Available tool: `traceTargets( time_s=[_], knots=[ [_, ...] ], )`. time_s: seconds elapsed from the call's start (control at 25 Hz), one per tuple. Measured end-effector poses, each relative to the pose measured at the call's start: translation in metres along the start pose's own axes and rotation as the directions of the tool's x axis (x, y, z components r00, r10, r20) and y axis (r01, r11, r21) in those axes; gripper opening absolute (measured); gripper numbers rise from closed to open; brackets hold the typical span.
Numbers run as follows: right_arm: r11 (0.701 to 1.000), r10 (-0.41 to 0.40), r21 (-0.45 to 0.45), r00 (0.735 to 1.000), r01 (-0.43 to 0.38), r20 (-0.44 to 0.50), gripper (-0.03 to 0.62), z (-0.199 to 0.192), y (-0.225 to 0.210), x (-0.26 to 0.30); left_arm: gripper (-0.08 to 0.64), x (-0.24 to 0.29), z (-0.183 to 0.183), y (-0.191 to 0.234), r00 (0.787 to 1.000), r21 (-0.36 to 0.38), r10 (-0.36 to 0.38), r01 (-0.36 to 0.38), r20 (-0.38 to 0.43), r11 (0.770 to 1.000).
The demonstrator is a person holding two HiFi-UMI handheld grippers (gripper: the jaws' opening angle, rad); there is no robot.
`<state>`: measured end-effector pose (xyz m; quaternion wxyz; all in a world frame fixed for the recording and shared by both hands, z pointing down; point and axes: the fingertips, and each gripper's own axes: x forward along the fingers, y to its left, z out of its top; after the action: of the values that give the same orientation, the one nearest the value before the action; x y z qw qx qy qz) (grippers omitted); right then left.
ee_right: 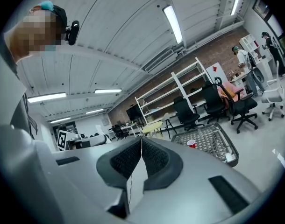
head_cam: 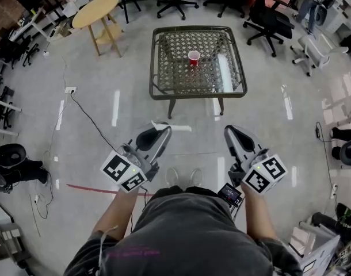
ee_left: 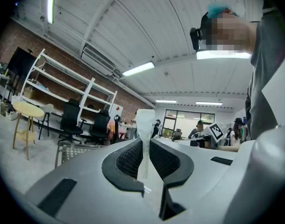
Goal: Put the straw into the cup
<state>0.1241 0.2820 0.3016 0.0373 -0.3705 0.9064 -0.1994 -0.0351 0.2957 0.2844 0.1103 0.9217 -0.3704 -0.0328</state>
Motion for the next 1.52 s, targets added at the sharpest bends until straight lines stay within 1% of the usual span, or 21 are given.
traceTargets(
  time_s=[0.28,0.44,0.64,0.76,1.0,1.52],
  knots=[
    [1.000,0.014,0.009,1.000,-0.013,-0.009,0.015,0.004,-0.029,-0.016,0.051,0.028,-0.006,-0.018,1.000,0.036,0.009,-0.008,-0.020,0.999],
    [1.000,0.013,0.013,1.000,-0.013,-0.012,0.015,0.003,-0.043,-0.024,0.051,0.040,-0.012,-0.024,1.000,0.020,0.011,-0.011,-0.018,1.000],
    [1.000,0.011,0.019,1.000,-0.011,-0.014,0.015,0.006,-0.054,-0.026,0.051,0.049,-0.010,-0.025,1.000,0.030,0.019,-0.018,-0.023,0.999],
    [1.000,0.018,0.022,1.000,-0.018,-0.011,0.015,0.006,-0.058,-0.027,0.051,0.053,-0.011,-0.028,0.999,0.045,0.025,-0.024,-0.026,0.999],
    [0.999,0.031,0.029,0.999,-0.031,-0.009,0.015,0.007,-0.061,-0.024,0.051,0.055,-0.013,-0.026,0.999,0.048,0.035,-0.033,-0.033,0.998],
    [0.999,0.032,0.028,0.999,-0.032,-0.008,0.015,0.011,-0.066,-0.020,0.051,0.059,-0.007,-0.021,0.999,0.060,0.038,-0.036,-0.026,0.998]
  ],
)
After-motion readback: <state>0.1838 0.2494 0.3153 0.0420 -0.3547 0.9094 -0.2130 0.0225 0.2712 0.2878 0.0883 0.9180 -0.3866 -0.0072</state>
